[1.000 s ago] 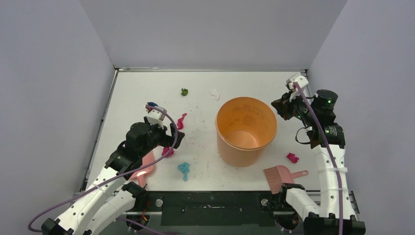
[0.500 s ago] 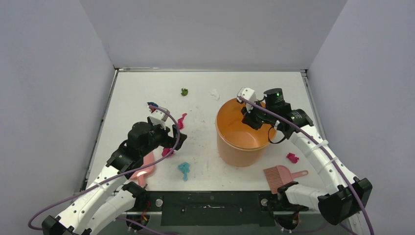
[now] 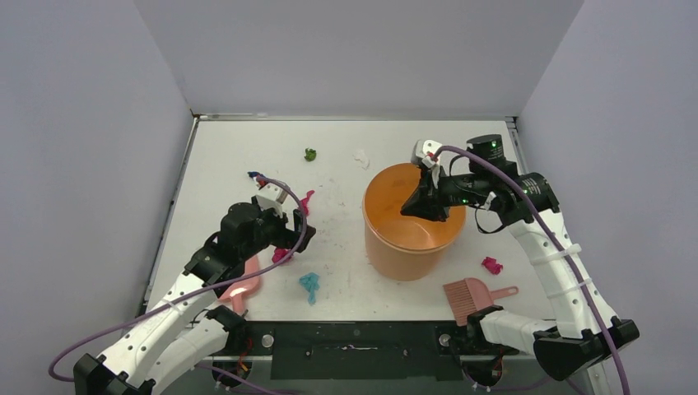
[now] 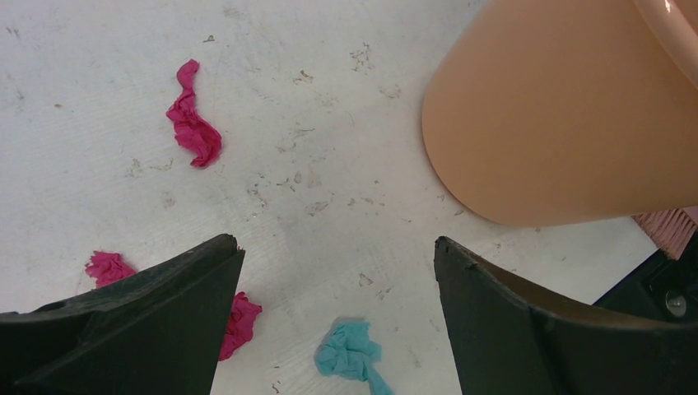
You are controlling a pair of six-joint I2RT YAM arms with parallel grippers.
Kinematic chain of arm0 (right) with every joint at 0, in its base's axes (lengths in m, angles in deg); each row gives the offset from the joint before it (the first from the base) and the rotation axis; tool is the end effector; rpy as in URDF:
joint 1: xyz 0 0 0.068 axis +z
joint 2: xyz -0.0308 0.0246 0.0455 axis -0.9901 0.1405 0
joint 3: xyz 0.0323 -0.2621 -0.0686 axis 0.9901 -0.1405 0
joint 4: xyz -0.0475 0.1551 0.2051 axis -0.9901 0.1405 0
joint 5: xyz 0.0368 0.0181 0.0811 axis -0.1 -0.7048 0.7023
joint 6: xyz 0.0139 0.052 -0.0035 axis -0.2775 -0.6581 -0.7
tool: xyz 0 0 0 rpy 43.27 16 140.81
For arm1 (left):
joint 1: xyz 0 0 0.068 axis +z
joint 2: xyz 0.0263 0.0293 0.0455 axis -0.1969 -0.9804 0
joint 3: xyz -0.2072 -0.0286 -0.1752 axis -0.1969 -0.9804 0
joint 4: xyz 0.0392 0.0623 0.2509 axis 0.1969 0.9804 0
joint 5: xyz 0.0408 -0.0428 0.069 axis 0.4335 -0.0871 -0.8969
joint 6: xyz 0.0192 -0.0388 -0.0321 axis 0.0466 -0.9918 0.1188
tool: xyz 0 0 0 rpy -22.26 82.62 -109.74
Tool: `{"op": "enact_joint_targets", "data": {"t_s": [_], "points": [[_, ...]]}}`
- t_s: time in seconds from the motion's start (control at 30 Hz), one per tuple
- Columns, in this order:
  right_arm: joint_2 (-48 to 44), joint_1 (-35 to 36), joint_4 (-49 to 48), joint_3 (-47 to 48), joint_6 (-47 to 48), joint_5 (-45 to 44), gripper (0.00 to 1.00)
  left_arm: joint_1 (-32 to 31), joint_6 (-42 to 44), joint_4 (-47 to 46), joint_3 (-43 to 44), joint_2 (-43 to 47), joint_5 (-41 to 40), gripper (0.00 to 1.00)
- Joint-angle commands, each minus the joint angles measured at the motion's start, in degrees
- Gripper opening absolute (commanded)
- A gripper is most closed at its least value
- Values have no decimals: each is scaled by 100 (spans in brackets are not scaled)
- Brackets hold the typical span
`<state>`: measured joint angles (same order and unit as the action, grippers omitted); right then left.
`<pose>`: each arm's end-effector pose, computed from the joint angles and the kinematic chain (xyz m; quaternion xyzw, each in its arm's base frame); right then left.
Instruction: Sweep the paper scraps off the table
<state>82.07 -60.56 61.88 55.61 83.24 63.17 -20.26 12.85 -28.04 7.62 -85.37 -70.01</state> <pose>0.1850 0.1029 0.4097 -0.4946 0.6797 0.3906 0.3753 0.1523 -0.0970 0.2803 0.1390 0.8241 -0.2480 0.4899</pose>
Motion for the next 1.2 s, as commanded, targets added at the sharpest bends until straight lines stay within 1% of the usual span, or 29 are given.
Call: {"op": "enact_joint_targets", "data": {"t_s": [0.0,0.07,0.13,0.27,0.37,0.47,0.6,0.7,0.77,0.9,1.17], "points": [[-268,-47,441,79,77,1054,5,-38,118,-241,100,-84,-54,85],[-443,110,488,-199,214,703,5,-31,144,-231,102,-101,-133,85],[-588,264,743,-429,482,439,5,-29,167,-230,102,-116,-201,85],[-646,480,1827,-486,1247,567,5,-29,203,-222,118,-267,-279,85],[-832,477,2162,-475,1535,732,5,-24,233,-184,181,-448,-290,85],[-916,509,1917,-610,1294,585,5,-12,251,-141,222,-592,-338,84],[-952,880,1371,-983,946,-143,5,-11,252,-73,234,-657,-397,84],[-847,1067,1301,-1029,911,-424,5,-11,261,-76,216,-618,-396,84],[-825,1148,1226,-1064,876,-648,5,-11,270,-80,215,-600,-532,84],[-985,1182,692,-1333,551,-1405,5,-11,270,-72,216,-613,-522,84],[-1068,1080,-96,-1469,-125,-2364,5,-11,257,-56,216,-535,-492,84]]}}
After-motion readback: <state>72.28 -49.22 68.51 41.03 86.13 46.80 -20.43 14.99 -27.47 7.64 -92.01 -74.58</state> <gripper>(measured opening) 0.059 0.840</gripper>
